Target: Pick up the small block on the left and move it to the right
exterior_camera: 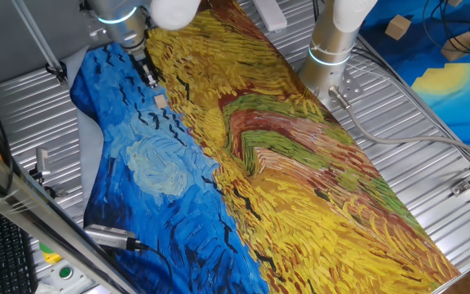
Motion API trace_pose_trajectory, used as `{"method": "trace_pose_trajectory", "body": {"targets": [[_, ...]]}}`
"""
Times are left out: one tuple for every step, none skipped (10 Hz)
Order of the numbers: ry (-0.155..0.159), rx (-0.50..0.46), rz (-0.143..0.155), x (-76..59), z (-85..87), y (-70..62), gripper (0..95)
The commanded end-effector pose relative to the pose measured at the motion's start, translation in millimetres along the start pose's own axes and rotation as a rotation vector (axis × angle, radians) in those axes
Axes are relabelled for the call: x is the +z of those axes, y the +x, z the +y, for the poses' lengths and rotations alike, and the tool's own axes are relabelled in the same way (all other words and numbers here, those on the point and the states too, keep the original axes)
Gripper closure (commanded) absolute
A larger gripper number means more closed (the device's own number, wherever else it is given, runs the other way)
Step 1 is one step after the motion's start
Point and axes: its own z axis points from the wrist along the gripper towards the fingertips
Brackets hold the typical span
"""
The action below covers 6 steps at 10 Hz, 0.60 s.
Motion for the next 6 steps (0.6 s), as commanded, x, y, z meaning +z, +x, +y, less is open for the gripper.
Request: {"method": "trace_pose_trajectory", "body": {"targets": [[0.0,-0.003,-0.007,4.2,-1.0,-2.5,95.0],[-0.006,-0.003,-0.006,9.4,-2.0,-4.6,95.0],[-0.017,0.008,-0.004,10.6,-0.9,-4.9,95.0],[-0.031,0.024,-0.003,11.0,1.8,-4.0,95.0],[-0.033,0.031,-0.003,12.4,3.8,-3.5,95.0],[-0.036,0.037,-0.006,15.4,6.6,-1.3,95.0]]}}
